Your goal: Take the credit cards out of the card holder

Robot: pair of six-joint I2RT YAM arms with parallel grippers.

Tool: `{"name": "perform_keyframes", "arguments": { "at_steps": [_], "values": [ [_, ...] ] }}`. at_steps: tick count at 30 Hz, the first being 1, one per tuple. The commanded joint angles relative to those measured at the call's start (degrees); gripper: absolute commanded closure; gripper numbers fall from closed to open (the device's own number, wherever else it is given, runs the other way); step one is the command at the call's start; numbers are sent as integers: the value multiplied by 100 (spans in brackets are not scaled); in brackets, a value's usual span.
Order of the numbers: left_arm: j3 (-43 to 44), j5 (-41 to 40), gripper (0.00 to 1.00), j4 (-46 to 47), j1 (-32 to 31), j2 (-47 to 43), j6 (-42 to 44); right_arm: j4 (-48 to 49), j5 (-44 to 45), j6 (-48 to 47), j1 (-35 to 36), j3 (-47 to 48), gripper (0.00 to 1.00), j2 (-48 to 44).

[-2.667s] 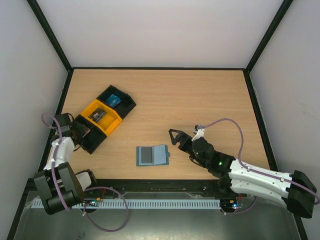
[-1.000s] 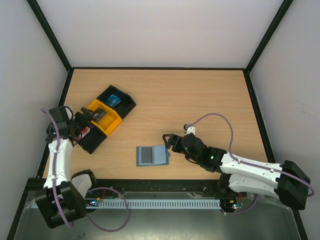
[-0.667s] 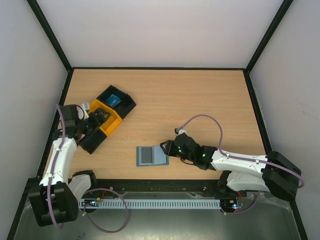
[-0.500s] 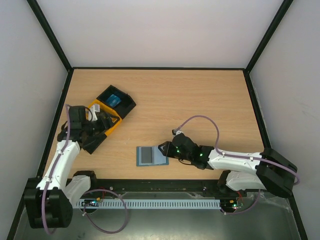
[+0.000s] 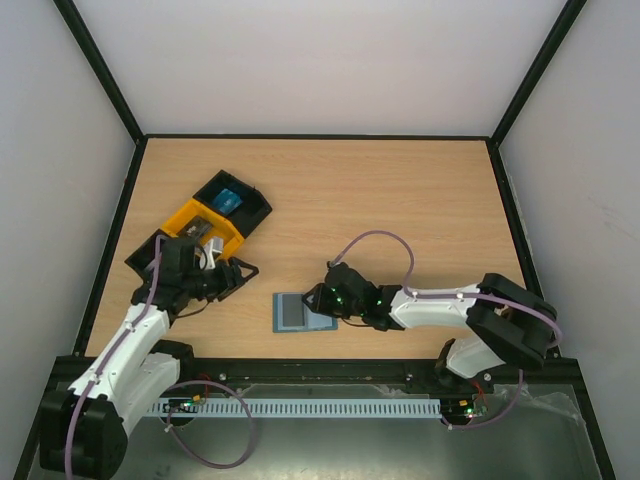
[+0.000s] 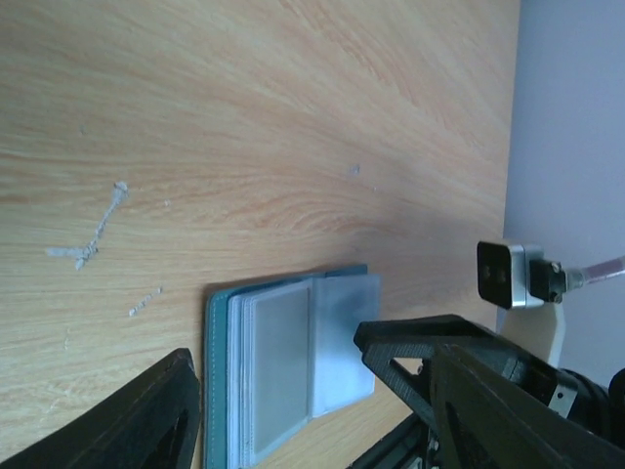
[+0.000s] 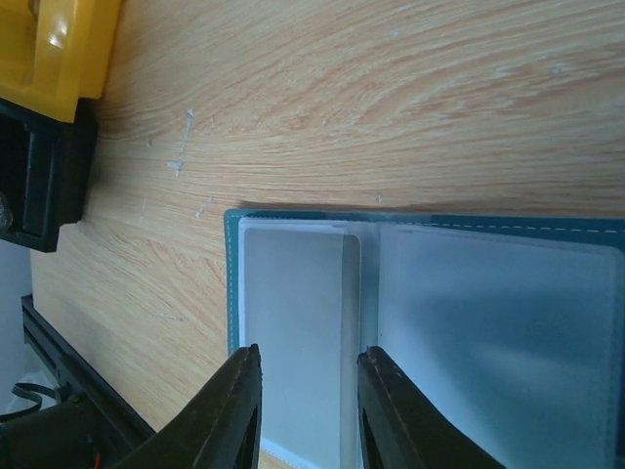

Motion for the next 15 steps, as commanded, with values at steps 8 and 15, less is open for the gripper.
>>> {"name": "perform_keyframes", "arguments": {
  "at_steps": [8, 15],
  "values": [
    [-550, 267, 31, 860, -360, -176, -640, 212, 25, -69, 241, 270, 74, 728],
    [-1197, 541, 32, 1829, -511, -278, -1202, 251, 233, -87, 290, 46, 79, 1012]
  ]
}}
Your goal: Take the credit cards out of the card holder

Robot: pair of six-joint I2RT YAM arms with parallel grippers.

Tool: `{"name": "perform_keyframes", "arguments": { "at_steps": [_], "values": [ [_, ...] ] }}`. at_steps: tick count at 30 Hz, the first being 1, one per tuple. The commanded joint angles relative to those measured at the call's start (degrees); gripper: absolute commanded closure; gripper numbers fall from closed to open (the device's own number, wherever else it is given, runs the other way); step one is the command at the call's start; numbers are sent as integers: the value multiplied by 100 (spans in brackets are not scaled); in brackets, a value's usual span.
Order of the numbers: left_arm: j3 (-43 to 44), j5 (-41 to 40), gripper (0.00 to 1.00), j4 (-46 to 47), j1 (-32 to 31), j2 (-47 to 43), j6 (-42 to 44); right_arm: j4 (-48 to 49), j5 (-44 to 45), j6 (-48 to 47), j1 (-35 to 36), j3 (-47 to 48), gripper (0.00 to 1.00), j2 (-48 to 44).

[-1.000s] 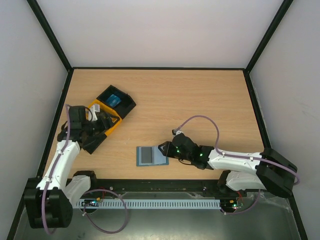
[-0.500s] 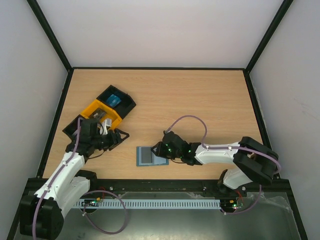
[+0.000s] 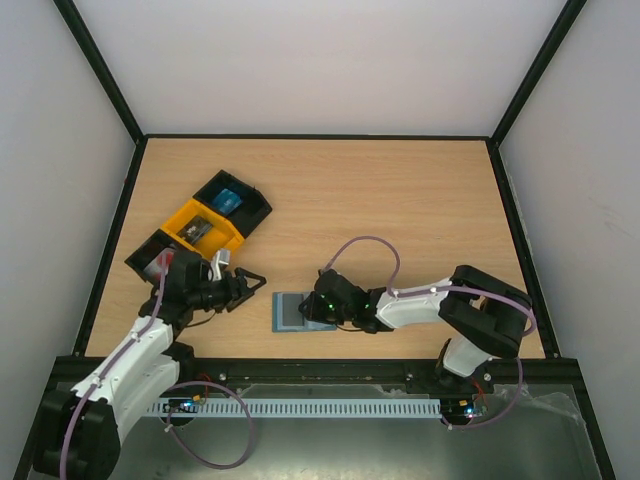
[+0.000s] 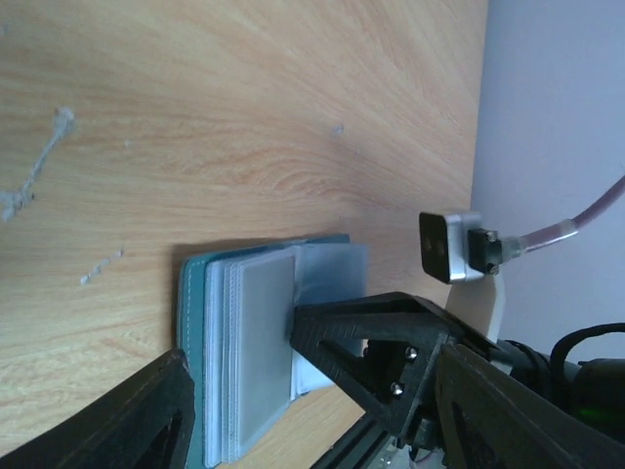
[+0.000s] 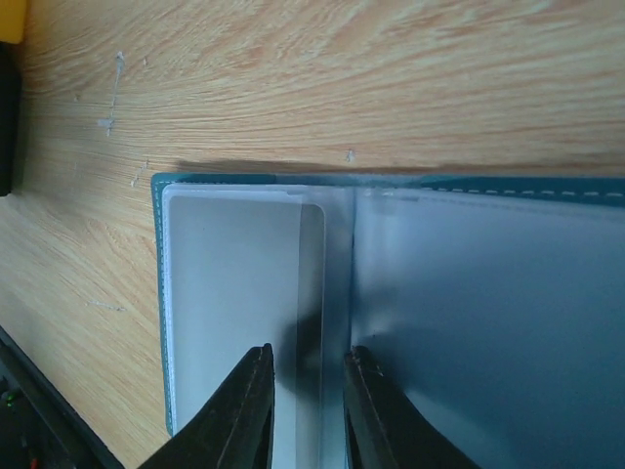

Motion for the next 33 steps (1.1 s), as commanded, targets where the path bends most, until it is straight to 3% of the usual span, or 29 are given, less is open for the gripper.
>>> {"name": "perform_keyframes", "arguments": {
  "at_steps": [1, 11, 19, 33],
  "values": [
    [-380, 302, 32, 841, -127, 1, -510, 28, 335, -30, 69, -194, 80, 167],
    [-723, 252, 29, 2503, -784, 323, -1406, 943, 382, 189, 78, -899, 97, 317],
    [-804, -105, 24, 3722, -1492, 1230, -1865, 1529, 283, 394, 81, -1201, 98, 318],
    [-736, -554, 21, 3889, -1740, 2161, -1508, 2066, 123, 467, 78, -1378, 98, 554]
  ]
}}
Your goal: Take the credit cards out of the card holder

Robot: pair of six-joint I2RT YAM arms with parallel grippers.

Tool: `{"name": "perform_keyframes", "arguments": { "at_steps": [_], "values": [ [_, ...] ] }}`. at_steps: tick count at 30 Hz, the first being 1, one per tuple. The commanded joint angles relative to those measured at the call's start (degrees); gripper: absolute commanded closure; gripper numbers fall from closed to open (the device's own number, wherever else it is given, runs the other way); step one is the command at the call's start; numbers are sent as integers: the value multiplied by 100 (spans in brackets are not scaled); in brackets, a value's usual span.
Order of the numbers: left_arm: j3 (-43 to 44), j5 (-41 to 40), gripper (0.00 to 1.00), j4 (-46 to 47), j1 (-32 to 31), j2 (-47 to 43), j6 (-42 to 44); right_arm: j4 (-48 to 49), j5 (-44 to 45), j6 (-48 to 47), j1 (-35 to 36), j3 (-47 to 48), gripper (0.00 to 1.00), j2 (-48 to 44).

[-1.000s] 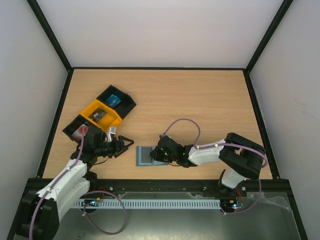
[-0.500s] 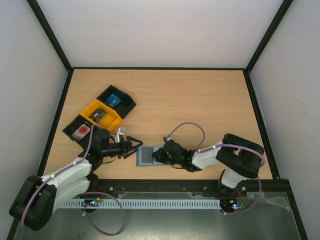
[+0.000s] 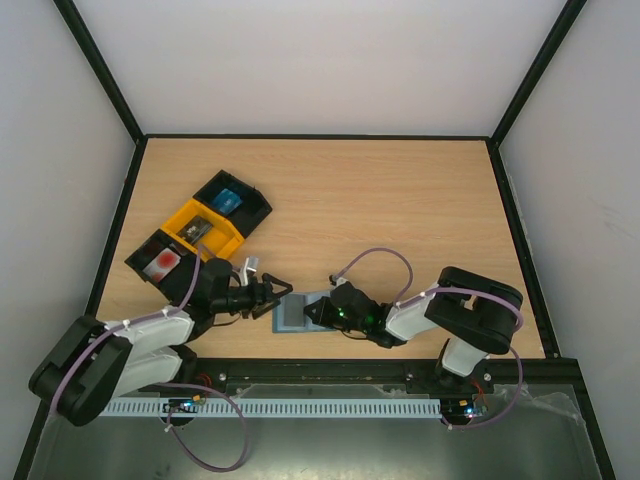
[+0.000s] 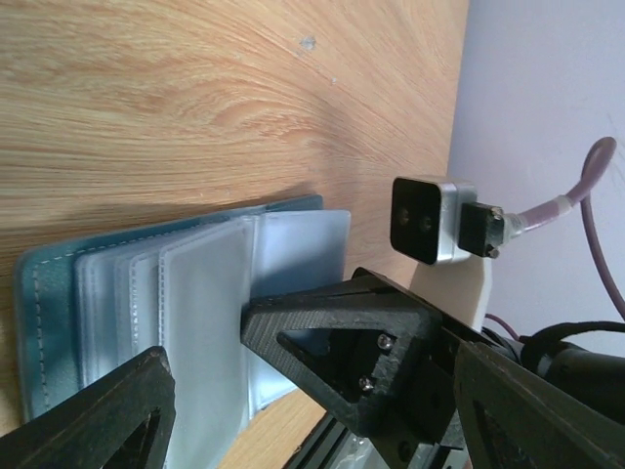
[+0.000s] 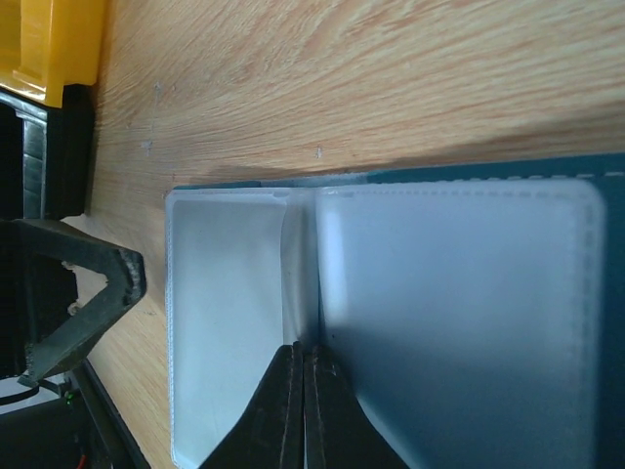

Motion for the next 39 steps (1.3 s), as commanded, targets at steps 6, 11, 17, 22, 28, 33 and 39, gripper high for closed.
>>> {"name": "perform_keyframes", "arguments": {
  "at_steps": [6, 11, 17, 22, 28, 33, 39],
  "values": [
    [-19, -170, 21, 546, -160, 633, 151, -342, -63, 55, 32, -275, 98, 227],
    [54, -111, 21, 731, -215, 970, 113, -300, -148, 60, 33, -248, 98, 310],
    [68, -134, 21, 935, -370, 1092, 1, -152, -226, 113, 32, -257, 98, 413],
    [182, -158, 23, 783, -567, 958, -96, -64, -232, 126, 35, -276, 98, 418],
    [374, -346, 29, 373, -820, 522, -185, -21, -208, 135, 33, -331, 97, 329],
    [651, -736, 34, -649, -880, 220, 116, -24, -74, 114, 32, -370, 93, 144],
    [794, -779, 53, -853, -908, 425, 173, -188, 8, -27, 32, -355, 88, -167]
  ]
}}
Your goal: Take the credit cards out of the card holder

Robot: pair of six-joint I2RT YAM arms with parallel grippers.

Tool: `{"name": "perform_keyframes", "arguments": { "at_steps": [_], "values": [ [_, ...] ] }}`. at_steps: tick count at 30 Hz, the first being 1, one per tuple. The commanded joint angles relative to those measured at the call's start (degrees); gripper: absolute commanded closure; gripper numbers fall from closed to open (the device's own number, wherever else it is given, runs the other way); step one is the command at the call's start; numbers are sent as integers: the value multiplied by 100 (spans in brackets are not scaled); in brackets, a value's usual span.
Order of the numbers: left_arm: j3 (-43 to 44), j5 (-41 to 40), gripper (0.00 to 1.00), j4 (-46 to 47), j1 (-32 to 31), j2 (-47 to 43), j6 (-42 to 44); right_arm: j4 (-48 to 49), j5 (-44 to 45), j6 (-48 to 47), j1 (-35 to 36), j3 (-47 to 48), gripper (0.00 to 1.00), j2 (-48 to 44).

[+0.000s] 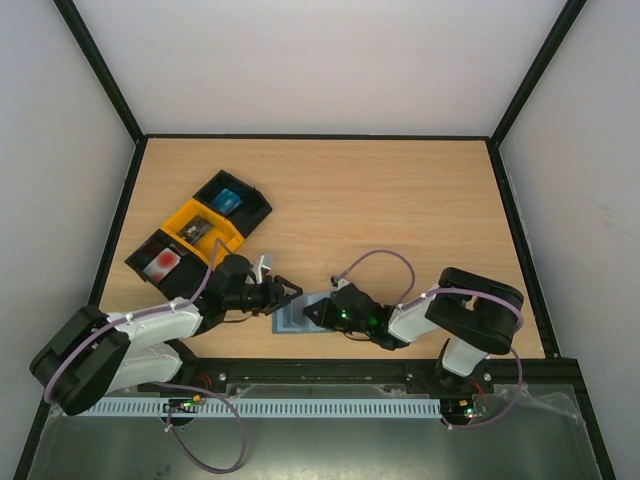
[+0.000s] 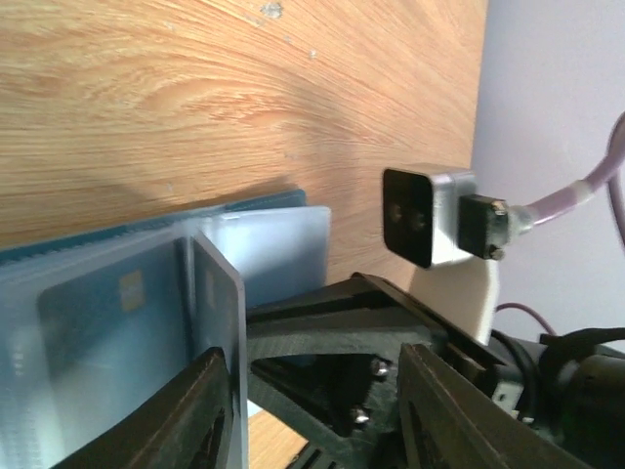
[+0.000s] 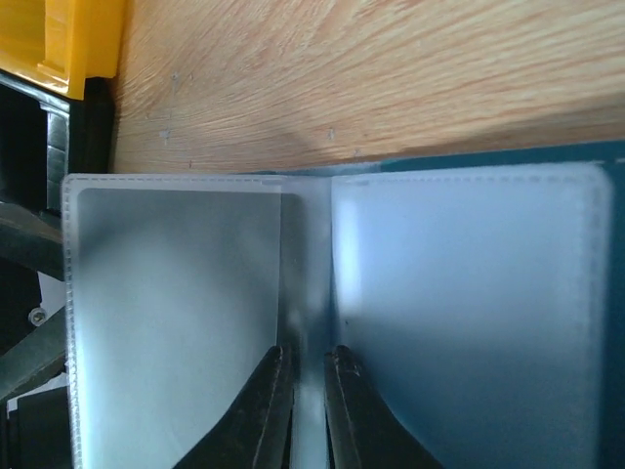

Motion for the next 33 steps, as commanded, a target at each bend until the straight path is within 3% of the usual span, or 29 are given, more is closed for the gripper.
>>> {"name": "perform_keyframes", "arguments": {
  "at_steps": [1, 5, 21, 33],
  "values": [
    [164, -80, 55, -329, -77, 204, 104, -689, 189, -147, 38, -179, 87, -262],
    [202, -100, 59, -234, -191, 312, 34, -939, 308, -299, 37, -204, 81, -593],
    [647, -287, 58, -24, -752, 836, -191, -3443, 1771, -932, 28, -377, 67, -2995],
    [1116, -376, 55, 185, -1262, 1467, -270, -3456, 1756, -749, 19, -670, 69, -3369]
  ]
}}
